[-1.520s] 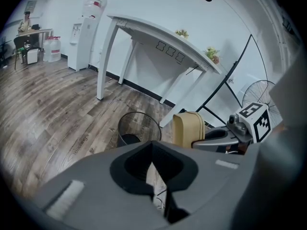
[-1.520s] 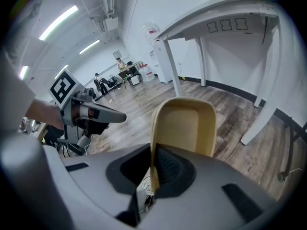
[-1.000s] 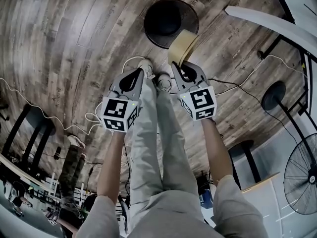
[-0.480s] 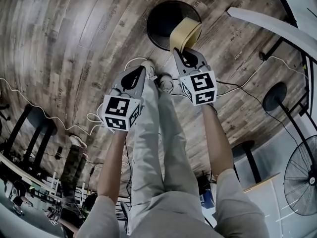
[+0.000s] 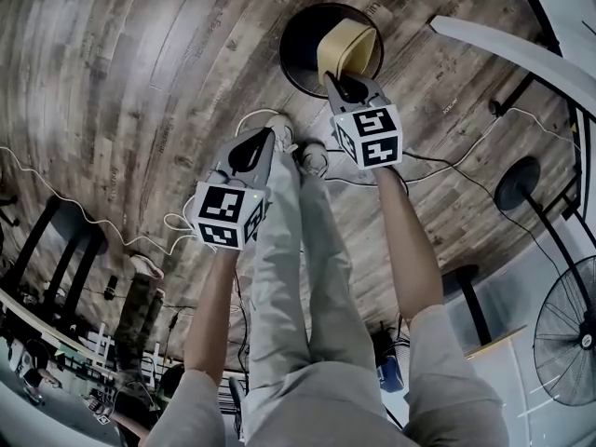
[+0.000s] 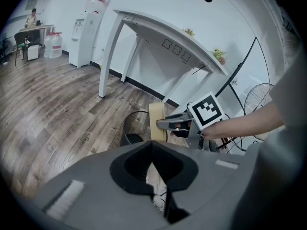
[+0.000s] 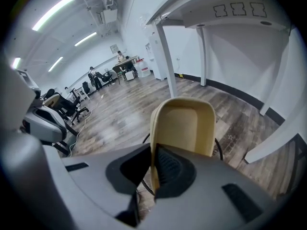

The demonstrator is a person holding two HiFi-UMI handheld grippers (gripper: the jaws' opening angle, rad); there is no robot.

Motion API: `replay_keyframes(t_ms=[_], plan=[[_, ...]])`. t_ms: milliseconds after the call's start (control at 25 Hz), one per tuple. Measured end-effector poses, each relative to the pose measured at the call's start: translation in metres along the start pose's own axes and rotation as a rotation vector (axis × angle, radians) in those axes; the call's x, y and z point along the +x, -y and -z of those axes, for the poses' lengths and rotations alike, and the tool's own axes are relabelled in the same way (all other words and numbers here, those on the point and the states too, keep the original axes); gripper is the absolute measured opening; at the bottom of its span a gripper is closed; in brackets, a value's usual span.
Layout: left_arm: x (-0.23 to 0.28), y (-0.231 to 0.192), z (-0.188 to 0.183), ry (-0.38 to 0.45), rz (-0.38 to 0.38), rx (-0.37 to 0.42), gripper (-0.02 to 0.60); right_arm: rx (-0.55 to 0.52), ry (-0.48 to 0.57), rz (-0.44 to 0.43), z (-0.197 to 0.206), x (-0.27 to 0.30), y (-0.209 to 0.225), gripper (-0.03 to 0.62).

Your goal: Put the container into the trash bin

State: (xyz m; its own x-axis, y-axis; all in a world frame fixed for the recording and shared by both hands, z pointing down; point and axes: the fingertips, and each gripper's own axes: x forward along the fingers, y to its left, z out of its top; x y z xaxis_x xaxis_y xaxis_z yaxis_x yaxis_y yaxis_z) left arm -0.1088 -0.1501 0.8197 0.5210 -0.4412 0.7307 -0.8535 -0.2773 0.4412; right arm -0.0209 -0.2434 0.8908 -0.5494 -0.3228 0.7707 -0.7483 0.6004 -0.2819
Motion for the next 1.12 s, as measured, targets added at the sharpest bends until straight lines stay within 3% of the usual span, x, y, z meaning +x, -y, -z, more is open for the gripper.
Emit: replay_keyframes(t_ms=[880,1040,1120], plan=[[0.001,-0.009,-0.004,0.007,0.005,-0.015,0.011,0.006,-0.220,-0.006,0.047,0.054,0.013,0.028],[0.001,-0.010,-0.001,0.003,0.006,-0.020,0.011,0.019,-0.232,-0.011,0.047,0.058,0.013,0.124],[0.001,-0.009,0.000,0.001,0.007,-0.021,0.011,0.019,-0.232,-0.007,0.046,0.060,0.014,0.140]])
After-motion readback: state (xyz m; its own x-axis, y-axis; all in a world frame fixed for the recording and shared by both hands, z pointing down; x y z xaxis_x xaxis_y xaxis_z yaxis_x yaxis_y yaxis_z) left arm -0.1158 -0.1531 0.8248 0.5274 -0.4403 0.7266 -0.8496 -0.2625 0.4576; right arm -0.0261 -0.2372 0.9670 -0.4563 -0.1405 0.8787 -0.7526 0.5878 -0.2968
